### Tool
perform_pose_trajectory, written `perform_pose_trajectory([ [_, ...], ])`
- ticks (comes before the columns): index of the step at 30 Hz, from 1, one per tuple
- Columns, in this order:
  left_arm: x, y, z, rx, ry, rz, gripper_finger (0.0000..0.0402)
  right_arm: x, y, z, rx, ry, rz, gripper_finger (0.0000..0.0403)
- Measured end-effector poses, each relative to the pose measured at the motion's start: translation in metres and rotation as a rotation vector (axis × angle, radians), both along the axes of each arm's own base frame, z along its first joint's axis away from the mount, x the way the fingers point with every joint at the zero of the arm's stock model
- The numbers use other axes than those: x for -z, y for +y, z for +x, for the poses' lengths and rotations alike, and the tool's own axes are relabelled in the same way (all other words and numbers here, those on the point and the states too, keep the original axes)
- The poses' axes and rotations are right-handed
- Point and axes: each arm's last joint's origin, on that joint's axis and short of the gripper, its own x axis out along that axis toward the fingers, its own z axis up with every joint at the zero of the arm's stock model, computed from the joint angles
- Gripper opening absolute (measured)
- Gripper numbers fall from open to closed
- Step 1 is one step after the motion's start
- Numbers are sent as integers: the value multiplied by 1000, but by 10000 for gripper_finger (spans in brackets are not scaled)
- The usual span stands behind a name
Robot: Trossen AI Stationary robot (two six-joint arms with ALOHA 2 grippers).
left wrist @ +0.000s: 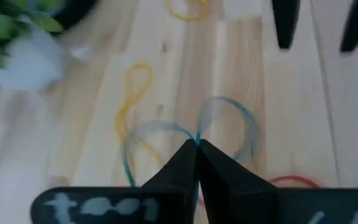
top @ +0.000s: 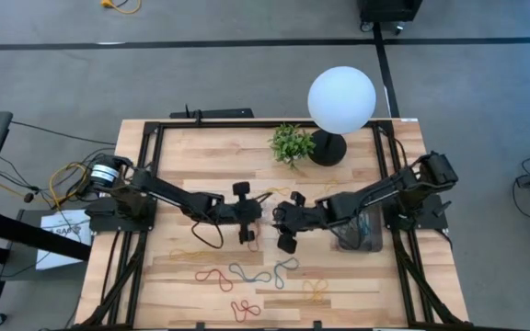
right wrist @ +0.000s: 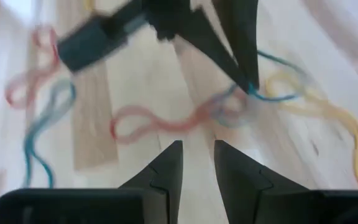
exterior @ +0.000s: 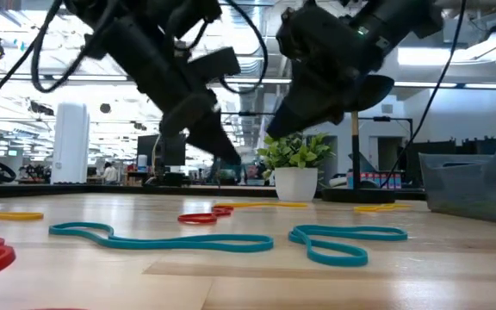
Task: Pick and place items into bin
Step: Put the top blue rubber band into the black transparent bin
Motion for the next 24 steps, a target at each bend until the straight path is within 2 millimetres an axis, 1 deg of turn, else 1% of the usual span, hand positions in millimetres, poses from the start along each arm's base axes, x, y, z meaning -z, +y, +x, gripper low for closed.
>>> perform_pose_trajectory([
  [3,-8,0,2,-4,-50,-4,0,4,-8,6,31,-26,-1,86],
  [7,-6,0,2,-4,-46,-3,0,4,-18,14,58,-68,1,89],
  [10,-3,0,2,-4,-34,0,0,17,-23,16,73,-30,-7,89],
  [17,-5,-1,3,5,-52,5,0,41,-35,23,80,24,4,89],
  [19,-5,-1,3,10,-49,11,0,44,-38,26,87,13,6,89],
  [24,-5,-1,3,10,-45,11,0,42,-41,28,70,-13,9,85],
])
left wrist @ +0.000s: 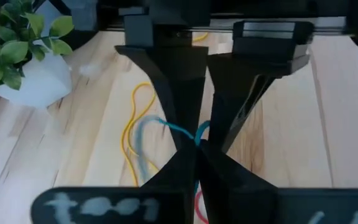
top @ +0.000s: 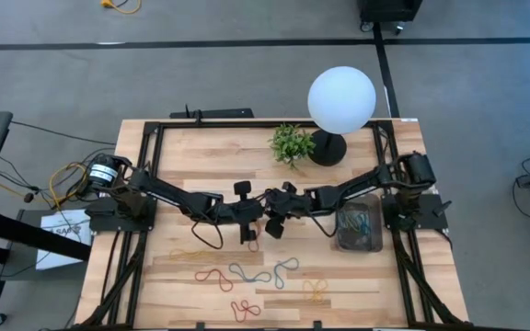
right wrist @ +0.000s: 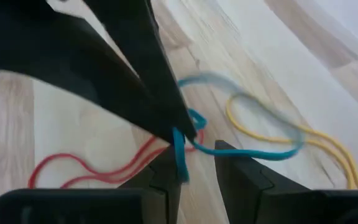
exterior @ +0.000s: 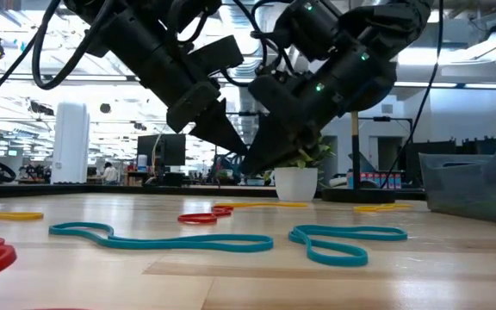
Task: Pick and place items into bin
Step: Put the top blue rubber band into the black transparent bin
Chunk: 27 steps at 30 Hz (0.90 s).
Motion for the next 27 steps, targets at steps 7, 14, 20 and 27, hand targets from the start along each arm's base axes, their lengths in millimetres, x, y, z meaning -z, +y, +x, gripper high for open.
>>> perform_pose_trajectory([
  [7,1,0,-1,0,9,1,0,-3,4,-1,-62,-1,20,23],
  [14,6,2,-6,-17,89,3,7,-3,6,-2,-65,12,90,3],
  [20,6,3,-6,-27,90,1,58,-1,5,-9,-43,86,106,2],
  [27,7,3,-7,-54,84,-28,121,1,3,-22,57,245,142,1],
])
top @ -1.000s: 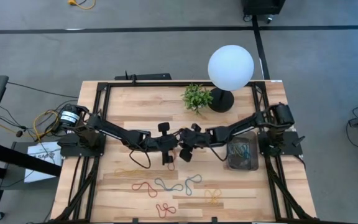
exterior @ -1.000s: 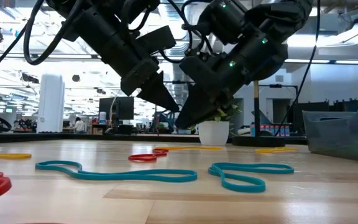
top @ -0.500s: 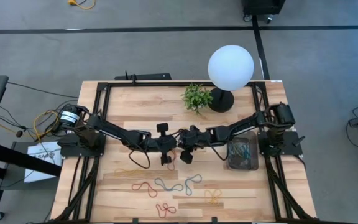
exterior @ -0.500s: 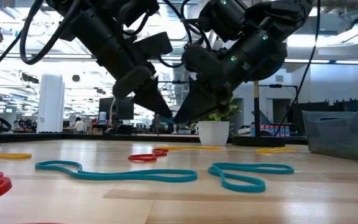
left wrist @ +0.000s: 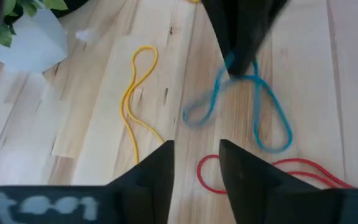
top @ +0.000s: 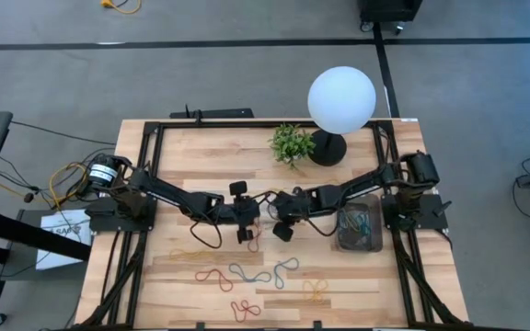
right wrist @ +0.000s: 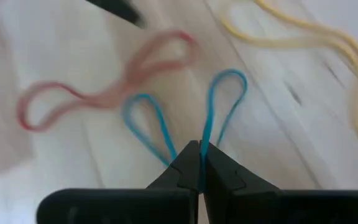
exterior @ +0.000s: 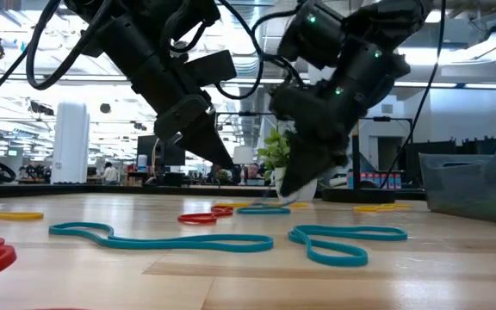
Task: Pick and place items into bin
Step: Put the top blue rubber band into the black transparent bin
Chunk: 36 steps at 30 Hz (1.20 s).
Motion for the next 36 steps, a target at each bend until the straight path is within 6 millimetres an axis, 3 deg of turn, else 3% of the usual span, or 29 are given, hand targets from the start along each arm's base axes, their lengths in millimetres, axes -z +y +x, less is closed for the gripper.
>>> perform_pose_trajectory([
  [3,-1,0,0,1,-3,-2,132,-19,1,-7,105,69,-35,1],
  [8,0,0,-1,16,16,12,134,-58,12,-38,229,202,-160,1],
  [15,5,1,-6,-9,82,-2,131,-113,35,-103,390,375,-159,0],
  [19,6,1,-7,-9,97,-1,130,-128,40,-141,624,472,-183,0],
  [22,6,1,-8,-9,99,-1,130,-126,46,-157,740,466,-186,0],
  [27,7,1,-8,-9,108,1,130,-105,58,-162,695,442,-157,0],
  [36,7,1,-9,-9,118,3,130,-70,64,-158,791,674,-157,43],
])
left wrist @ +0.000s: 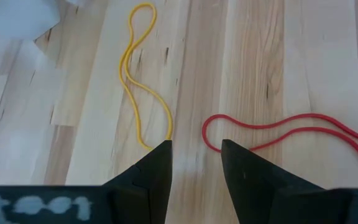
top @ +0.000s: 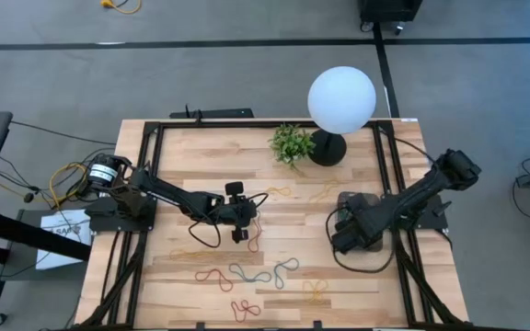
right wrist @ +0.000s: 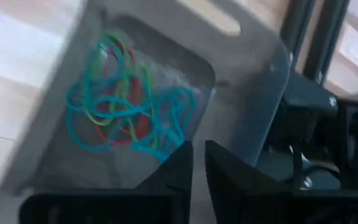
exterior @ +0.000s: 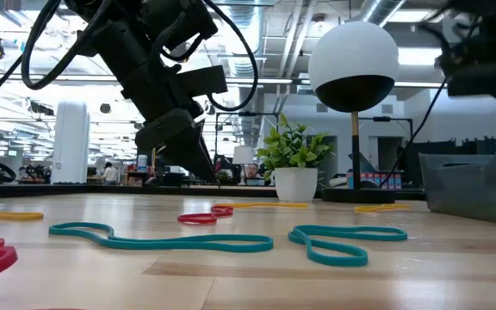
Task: Pick and place items into bin
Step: Put the top blue rubber band into the black transparent bin, then put the yellow rubber band into the black transparent bin
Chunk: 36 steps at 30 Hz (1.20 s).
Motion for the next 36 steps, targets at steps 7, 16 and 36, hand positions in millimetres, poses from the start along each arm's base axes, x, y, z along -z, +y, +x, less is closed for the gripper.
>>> perform_pose_trajectory([
  [7,0,0,0,8,2,-12,130,11,-1,7,-36,76,-3,81],
  [16,1,-2,0,32,8,-46,130,-40,5,15,-243,-199,-143,80],
  [36,-3,35,11,11,-79,-312,130,3,-55,82,-532,-461,-42,79],
])
